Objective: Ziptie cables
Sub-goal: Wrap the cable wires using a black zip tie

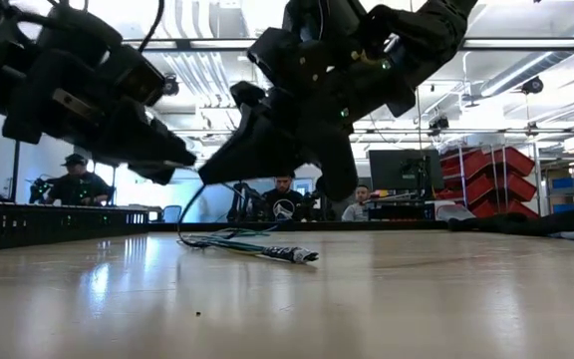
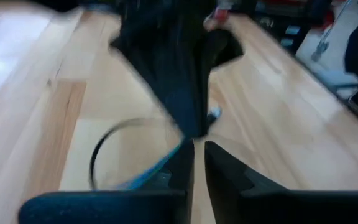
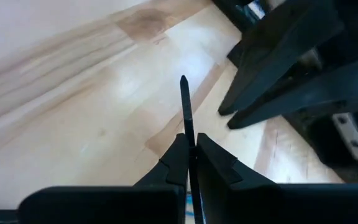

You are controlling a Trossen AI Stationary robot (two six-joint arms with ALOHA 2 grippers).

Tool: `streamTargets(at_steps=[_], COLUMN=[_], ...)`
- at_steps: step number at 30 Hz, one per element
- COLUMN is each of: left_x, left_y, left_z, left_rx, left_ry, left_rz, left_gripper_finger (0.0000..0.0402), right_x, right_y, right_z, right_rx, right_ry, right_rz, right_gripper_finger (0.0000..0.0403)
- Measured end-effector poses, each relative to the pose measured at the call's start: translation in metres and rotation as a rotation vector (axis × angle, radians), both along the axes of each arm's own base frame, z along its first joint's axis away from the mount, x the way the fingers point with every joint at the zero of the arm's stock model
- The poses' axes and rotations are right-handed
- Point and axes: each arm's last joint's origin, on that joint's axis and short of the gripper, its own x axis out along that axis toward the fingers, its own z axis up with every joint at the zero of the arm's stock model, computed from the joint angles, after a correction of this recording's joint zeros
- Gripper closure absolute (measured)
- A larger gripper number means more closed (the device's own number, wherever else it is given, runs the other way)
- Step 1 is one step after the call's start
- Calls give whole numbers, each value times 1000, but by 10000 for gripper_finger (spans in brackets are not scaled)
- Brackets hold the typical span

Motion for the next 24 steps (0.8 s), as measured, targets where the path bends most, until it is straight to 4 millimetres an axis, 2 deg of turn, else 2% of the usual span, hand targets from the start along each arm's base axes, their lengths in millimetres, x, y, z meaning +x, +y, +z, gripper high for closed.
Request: streamTargets(at_steps=[6,12,18,24], left_x=[-17,-26,-26,-14], left_y=[3,2,-1,-2], left_z=[17,37,34,25], left_rx=[-1,-27,-19,2], left_ry=[45,-62,-50,-80], left_rz=[14,8,-9,11], left_gripper_finger=[354,348,362,376], right_x=[4,14,21,21], right_y=[-6,-33,-74,-110], right_z=[4,10,16,18], right_rx=[13,56,91,206], right_ry=[-29,-71,-105,-107], right_rz=[-21,-108,-221,-368], right_gripper_finger=[400,400,400,400])
